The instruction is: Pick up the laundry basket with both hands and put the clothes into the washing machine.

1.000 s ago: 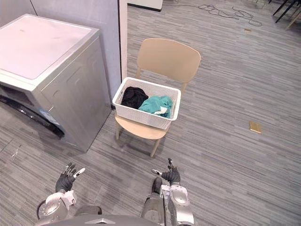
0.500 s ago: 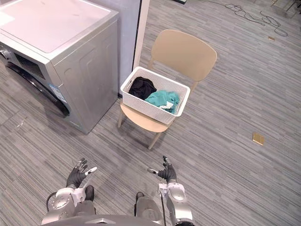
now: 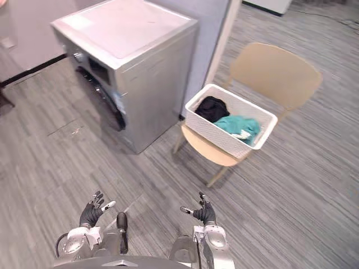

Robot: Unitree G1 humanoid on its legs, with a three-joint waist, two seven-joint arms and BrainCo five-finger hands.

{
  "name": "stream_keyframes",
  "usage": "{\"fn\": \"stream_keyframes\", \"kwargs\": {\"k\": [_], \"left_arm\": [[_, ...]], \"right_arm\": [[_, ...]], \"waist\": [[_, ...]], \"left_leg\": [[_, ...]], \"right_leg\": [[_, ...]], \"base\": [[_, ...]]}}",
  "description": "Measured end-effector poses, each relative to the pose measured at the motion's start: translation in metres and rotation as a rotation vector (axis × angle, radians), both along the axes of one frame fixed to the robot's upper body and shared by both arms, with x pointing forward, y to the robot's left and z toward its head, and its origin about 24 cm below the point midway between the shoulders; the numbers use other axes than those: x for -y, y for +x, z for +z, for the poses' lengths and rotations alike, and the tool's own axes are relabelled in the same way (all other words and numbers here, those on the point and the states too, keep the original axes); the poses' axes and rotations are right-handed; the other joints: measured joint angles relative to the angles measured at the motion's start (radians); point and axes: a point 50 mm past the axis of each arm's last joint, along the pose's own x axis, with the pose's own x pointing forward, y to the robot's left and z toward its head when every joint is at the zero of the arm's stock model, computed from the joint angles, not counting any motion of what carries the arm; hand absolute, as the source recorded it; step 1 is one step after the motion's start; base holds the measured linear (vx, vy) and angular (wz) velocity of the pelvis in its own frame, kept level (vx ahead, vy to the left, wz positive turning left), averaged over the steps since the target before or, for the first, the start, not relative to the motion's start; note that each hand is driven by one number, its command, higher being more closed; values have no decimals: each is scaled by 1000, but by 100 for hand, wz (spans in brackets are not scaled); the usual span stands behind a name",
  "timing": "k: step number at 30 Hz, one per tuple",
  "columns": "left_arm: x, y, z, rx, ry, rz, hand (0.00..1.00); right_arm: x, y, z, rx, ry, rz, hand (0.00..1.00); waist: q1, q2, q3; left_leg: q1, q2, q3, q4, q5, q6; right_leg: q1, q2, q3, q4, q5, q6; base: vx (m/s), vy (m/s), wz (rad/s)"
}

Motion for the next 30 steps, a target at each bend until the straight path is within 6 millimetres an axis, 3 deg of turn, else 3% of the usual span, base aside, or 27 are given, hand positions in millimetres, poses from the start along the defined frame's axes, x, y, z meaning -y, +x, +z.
{"fn": "stream_keyframes", "kwargs": {"k": [1,3,4,6,10,12,13,14,15,16,17,18,22,25,26,27,28,30], "left_arm": [[0,1,0,1,1,0,0],[-1,-2,-4,-21,3,-3,0],[0,-4,-7,-37,4,-6,0],[-1,-5,-8,-44,9,-16,0],[-4,10,1,9,34,-43,0],[-5,11,1,10,40,-47,0],[-6,10,1,8,42,-49,0],[-6,10,1,6,46,-52,0],[-7,9,0,1,51,-56,0],[-8,8,0,-1,53,-58,0],[-8,6,-1,-6,56,-59,0],[-12,5,-1,-11,70,-62,0],[-9,-1,-5,-30,55,-58,0],[0,3,-3,-18,32,-63,0],[2,3,-3,-17,30,-67,0],[2,6,-2,-8,31,-71,0],[3,7,-2,-6,27,-69,0],[11,10,-1,4,0,-64,0]], "right_arm": [[0,0,0,0,1,-1,0],[-4,-2,-4,-18,13,-6,0],[-5,-3,-7,-34,16,-8,0],[-6,-3,-10,-47,12,-9,0],[3,-1,-11,-56,-3,-40,0],[3,0,-10,-54,-8,-42,0],[2,-1,-11,-61,-11,-39,0],[2,-2,-11,-66,-21,-32,0],[2,-4,-12,-72,-24,-29,0],[1,-5,-13,-75,-25,-27,0],[-2,-6,-13,-78,-21,-17,0],[-7,-6,-14,-77,-10,-8,0],[-21,-4,-6,-29,26,10,0],[-27,-1,1,6,50,21,0],[-29,1,2,17,59,23,0],[-32,1,2,19,68,20,0],[-32,1,2,16,69,20,0],[-29,8,6,39,56,29,0]], "waist": [[0,2,-1],[5,2,-2],[3,0,-2],[-2,-8,-7],[-7,-9,-9],[-16,2,-14],[-21,4,-14],[-26,5,-13],[-31,5,-9],[-31,11,-5],[-31,14,5],[-31,13,16],[-36,8,14],[-43,7,13],[-43,-1,11],[-43,-32,-3],[-40,-38,-6],[-35,1,-6]], "left_leg": [[0,0,-5,-10,11,-17],[14,-7,-11,-45,78,-87],[26,-19,-12,-48,99,-93],[30,-45,-11,-38,110,-92],[-28,-111,9,91,25,-43],[-15,-119,5,105,-10,-32],[6,-125,-2,104,-23,-22],[24,-131,-12,99,-35,-8],[50,-138,-22,88,-41,2],[60,-139,-28,88,-47,6],[81,-138,-34,87,-58,10],[104,-136,-38,81,-65,11],[134,-126,-50,54,-74,8],[135,-108,-70,81,-97,-29],[129,-105,-83,107,-108,-39],[119,-116,-96,128,-126,-56],[122,-116,-101,130,-136,-62],[132,-83,-109,120,-136,-77]], "right_leg": [[1,-2,-7,-8,0,3],[27,-4,-12,-41,3,20],[50,-10,-13,-60,5,31],[73,-35,-17,-87,8,44],[86,-95,20,-109,72,66],[64,-97,44,-30,102,21],[27,-99,61,79,128,-20],[-9,-101,70,179,157,-76],[-64,-101,91,301,216,-158],[-87,-97,105,352,240,-181],[-126,-79,139,437,225,-165],[-155,-45,154,477,172,-134],[-214,54,142,387,72,-76],[-188,92,133,151,77,-65],[-163,96,149,68,121,-62],[-134,85,166,24,190,-44],[-117,79,164,9,162,-9],[-95,102,133,-27,153,-17]], "base": [[14,50,58],[85,71,27],[102,77,10],[107,89,11],[161,160,4],[156,183,6],[161,169,23],[202,203,34],[168,163,32],[156,153,24],[143,131,13],[133,115,8],[144,-27,11],[131,-136,18],[139,-219,38],[120,-255,39],[123,-313,28],[126,-259,15]]}}
